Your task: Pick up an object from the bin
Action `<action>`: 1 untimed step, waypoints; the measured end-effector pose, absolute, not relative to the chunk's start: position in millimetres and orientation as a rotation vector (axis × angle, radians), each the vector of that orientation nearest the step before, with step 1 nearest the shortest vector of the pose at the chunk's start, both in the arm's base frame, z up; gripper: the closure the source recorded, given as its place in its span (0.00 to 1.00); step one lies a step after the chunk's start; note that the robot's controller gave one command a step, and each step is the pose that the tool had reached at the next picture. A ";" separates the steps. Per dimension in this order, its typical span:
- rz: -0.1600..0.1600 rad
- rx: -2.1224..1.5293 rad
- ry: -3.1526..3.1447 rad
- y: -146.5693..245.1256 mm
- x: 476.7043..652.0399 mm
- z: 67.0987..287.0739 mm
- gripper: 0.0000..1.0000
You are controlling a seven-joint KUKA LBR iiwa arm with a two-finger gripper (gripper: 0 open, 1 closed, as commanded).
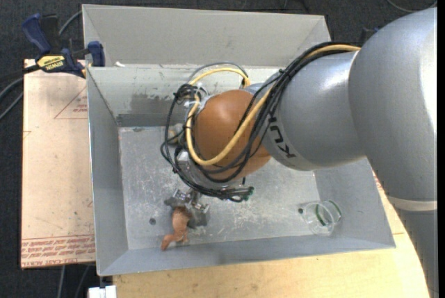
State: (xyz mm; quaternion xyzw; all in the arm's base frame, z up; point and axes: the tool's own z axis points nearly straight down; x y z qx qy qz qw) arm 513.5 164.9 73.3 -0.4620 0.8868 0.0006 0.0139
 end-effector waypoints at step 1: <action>0.005 -1.224 2.868 177.2 492.5 72.0 1.00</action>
Offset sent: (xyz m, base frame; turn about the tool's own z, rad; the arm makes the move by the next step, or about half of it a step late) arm -0.0146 -0.0040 -0.0033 0.0078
